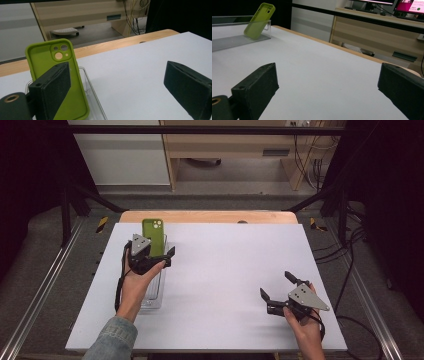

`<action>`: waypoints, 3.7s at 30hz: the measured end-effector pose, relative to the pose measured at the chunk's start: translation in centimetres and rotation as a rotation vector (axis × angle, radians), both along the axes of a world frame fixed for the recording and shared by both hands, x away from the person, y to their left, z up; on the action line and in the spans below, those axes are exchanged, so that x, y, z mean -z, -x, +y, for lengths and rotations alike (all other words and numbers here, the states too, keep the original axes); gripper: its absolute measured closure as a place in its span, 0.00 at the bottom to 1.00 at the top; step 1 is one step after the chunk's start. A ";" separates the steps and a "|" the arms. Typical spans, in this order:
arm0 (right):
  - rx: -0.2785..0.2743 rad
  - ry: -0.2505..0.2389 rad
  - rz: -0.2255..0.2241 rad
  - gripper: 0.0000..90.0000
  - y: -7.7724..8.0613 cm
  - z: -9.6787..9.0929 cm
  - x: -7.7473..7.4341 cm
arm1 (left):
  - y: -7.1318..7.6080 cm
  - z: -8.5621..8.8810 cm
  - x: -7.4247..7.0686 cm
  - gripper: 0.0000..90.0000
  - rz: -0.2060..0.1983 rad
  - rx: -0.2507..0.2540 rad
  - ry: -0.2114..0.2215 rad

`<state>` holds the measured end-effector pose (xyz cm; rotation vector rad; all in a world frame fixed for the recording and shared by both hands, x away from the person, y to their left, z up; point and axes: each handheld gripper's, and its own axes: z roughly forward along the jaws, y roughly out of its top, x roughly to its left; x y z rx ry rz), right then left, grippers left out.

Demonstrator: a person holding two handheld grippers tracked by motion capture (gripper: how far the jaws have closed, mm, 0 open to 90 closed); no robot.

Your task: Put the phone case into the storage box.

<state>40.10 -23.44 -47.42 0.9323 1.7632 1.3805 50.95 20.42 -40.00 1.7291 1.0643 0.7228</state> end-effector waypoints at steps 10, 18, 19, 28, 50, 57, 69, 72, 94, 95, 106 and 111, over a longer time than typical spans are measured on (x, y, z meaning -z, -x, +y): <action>0.003 0.000 0.003 0.04 0.0 -0.1 0.0 | 1.3 -0.5 -0.1 0.07 -0.013 0.024 0.005; -0.002 -0.004 0.010 0.04 0.0 -0.1 0.0 | 1.6 -0.7 -0.1 0.06 -0.025 0.035 -0.002; -0.001 -0.004 0.010 0.04 0.0 -0.1 0.0 | 1.7 -0.8 -0.1 0.06 -0.028 0.038 -0.008; 0.008 -0.014 0.012 0.03 0.0 -0.3 -0.1 | 2.7 -1.2 -1.0 0.05 -0.061 0.081 -0.022; -0.012 0.003 0.022 0.03 0.0 0.2 0.1 | 4.9 -0.6 -0.9 0.04 -0.092 0.114 0.010; -0.012 0.003 0.021 0.03 0.1 0.2 0.0 | 5.5 -0.4 -1.2 0.04 -0.099 0.118 0.029; -0.015 0.004 0.024 0.03 0.1 0.3 0.1 | 6.6 0.5 -1.8 0.03 -0.106 0.126 0.045; -0.015 0.004 0.024 0.03 0.1 0.3 0.1 | 6.9 1.0 -2.0 0.03 -0.112 0.122 0.050; -0.024 -0.043 0.035 0.03 0.1 0.2 0.0 | 8.0 4.2 -2.4 0.03 -0.148 0.102 0.055; -0.024 -0.044 0.034 0.03 0.1 0.2 0.0 | 8.0 4.4 -2.3 0.03 -0.149 0.099 0.054; -0.022 -0.040 0.042 0.03 0.0 0.2 0.0 | 8.3 6.8 -2.1 0.03 -0.184 0.070 0.044; -0.022 -0.039 0.046 0.03 0.0 0.2 0.1 | 8.5 7.8 -2.2 0.03 -0.195 0.056 0.042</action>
